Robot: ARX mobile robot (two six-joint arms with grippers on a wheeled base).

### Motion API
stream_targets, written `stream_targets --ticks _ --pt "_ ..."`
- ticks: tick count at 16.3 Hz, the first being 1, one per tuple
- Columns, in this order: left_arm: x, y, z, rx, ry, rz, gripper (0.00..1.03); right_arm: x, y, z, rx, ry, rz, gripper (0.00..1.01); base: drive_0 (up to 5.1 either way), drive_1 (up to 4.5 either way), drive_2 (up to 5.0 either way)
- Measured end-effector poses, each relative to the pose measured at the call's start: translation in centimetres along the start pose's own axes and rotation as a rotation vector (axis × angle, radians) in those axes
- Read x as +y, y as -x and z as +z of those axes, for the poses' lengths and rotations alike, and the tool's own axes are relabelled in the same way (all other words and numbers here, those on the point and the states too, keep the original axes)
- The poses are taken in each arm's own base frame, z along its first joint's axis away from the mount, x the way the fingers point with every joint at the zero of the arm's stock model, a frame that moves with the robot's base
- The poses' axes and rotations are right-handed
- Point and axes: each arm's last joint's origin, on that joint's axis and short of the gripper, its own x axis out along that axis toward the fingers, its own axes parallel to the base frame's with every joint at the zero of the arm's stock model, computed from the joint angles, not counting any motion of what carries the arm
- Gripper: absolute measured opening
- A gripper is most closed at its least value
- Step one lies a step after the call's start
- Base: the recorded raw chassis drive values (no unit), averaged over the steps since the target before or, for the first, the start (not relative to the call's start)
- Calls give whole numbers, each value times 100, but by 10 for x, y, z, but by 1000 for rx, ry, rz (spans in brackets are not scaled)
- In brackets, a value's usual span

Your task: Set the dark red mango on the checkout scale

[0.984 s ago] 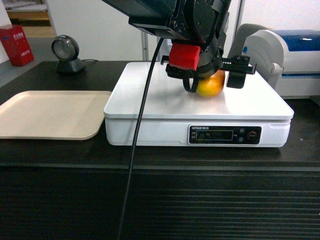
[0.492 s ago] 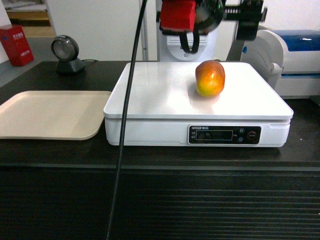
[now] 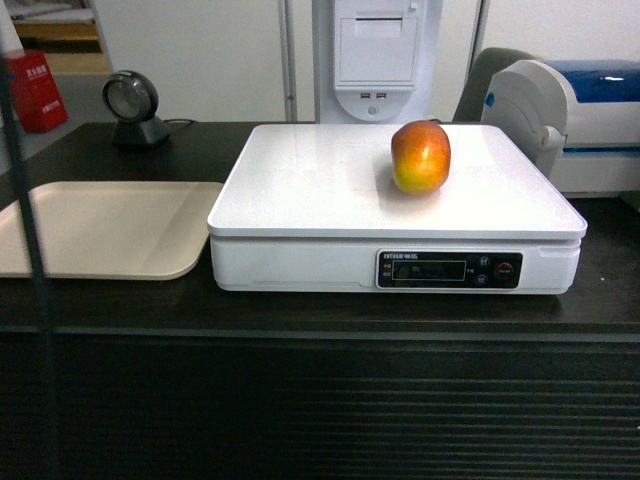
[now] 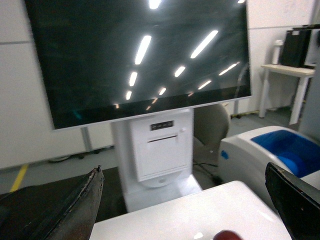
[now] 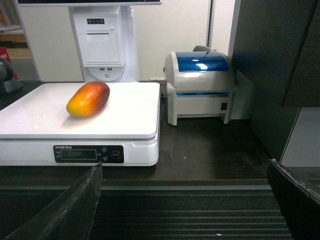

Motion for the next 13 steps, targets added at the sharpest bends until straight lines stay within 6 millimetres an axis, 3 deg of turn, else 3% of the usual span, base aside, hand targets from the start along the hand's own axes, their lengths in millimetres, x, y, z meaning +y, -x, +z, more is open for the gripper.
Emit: stream_targets --ticks 3,6,8,10,13 --pt "37 40 2 0 -27 100 98 0 0 0 0 0 0 98 0 0 0" --pt "66 82 19 -39 -40 208 98 0 0 0 0 0 0 98 0 0 0" --pt "67 84 21 -27 -40 218 97 0 0 0 0 0 0 98 0 0 0" --pt "70 97 4 110 -25 287 82 0 0 0 0 0 0 98 0 0 0" --pt "85 148 -26 105 -10 329 51 0 0 0 0 0 0 98 0 0 0"
